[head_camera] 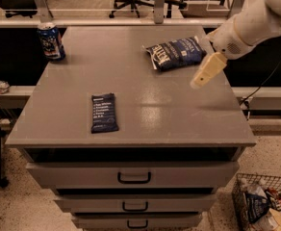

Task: Pick blue chip bag

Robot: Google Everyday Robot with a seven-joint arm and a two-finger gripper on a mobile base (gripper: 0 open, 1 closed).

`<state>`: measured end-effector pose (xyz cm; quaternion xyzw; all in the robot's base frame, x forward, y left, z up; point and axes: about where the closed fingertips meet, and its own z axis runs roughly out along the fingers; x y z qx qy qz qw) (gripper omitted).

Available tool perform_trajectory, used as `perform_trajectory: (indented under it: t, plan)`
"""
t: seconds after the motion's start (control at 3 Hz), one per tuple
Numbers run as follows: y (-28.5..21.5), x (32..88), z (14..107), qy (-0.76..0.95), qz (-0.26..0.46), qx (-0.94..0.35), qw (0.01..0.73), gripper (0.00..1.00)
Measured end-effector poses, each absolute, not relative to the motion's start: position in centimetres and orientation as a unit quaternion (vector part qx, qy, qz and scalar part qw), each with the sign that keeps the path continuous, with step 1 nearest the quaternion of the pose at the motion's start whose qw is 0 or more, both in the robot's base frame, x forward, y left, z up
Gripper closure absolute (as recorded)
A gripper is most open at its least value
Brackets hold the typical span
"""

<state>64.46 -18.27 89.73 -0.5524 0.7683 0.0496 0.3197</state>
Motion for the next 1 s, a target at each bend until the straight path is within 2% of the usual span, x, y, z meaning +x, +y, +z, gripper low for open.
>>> perform_trajectory:
  t: [0.33,1.0]
  plan:
    - [-16.9,69.2,88.9,0.767,0.055,-0.533,0.353,0.00]
    - [-15.9,75.2,87.4,0.777,0.060,-0.498,0.380,0.00]
